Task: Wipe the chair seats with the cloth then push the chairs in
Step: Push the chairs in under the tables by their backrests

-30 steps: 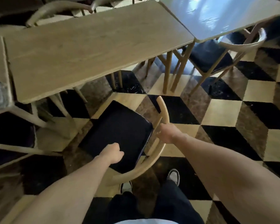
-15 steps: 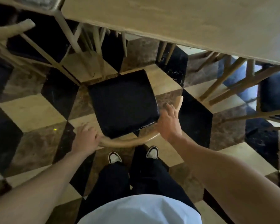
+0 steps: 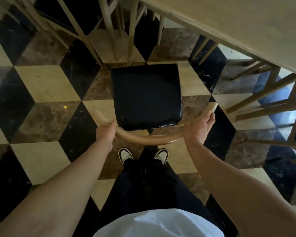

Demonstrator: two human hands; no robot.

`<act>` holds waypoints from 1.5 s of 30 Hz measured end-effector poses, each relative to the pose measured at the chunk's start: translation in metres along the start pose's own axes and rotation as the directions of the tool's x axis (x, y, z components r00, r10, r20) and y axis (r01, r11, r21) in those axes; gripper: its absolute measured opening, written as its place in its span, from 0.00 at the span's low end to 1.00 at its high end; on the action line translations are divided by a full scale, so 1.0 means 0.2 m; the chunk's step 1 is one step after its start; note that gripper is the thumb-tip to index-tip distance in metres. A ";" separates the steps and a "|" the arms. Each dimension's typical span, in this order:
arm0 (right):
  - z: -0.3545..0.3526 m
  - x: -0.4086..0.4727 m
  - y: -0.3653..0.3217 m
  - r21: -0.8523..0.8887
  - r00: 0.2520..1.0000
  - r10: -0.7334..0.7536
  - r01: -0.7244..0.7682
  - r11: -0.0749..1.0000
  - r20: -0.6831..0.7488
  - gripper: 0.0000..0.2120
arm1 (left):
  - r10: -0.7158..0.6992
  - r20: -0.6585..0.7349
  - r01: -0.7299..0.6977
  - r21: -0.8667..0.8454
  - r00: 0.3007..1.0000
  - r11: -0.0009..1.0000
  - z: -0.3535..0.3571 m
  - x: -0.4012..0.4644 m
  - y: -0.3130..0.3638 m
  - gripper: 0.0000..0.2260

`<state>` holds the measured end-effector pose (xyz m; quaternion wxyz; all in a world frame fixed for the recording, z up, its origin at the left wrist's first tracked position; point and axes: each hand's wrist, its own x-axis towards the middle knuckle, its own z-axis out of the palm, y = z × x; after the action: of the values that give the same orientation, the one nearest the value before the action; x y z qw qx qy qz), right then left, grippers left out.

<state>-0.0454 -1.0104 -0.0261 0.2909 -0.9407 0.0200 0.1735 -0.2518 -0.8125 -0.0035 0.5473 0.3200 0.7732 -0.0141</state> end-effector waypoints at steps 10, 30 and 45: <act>-0.02 0.15 -0.01 0.231 0.826 0.529 -0.563 0.794 0.195 0.14 | -0.255 0.118 0.277 -0.254 0.960 0.926 -0.01 0.17 0.09 0.19; -0.16 0.49 -0.41 0.517 0.673 0.564 -0.735 0.440 0.478 0.11 | -0.121 0.107 0.140 -0.198 0.987 0.970 0.19 0.14 0.74 0.12; 0.01 0.79 -0.80 0.771 0.641 0.647 -0.624 0.125 0.413 0.07 | 0.029 0.246 -0.046 0.062 0.969 0.997 0.58 0.41 1.67 0.27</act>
<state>0.1245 -0.8672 0.0055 0.6222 -0.5512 0.5049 0.2325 0.0001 -0.5509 -0.0105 0.6277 0.3485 0.6926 -0.0694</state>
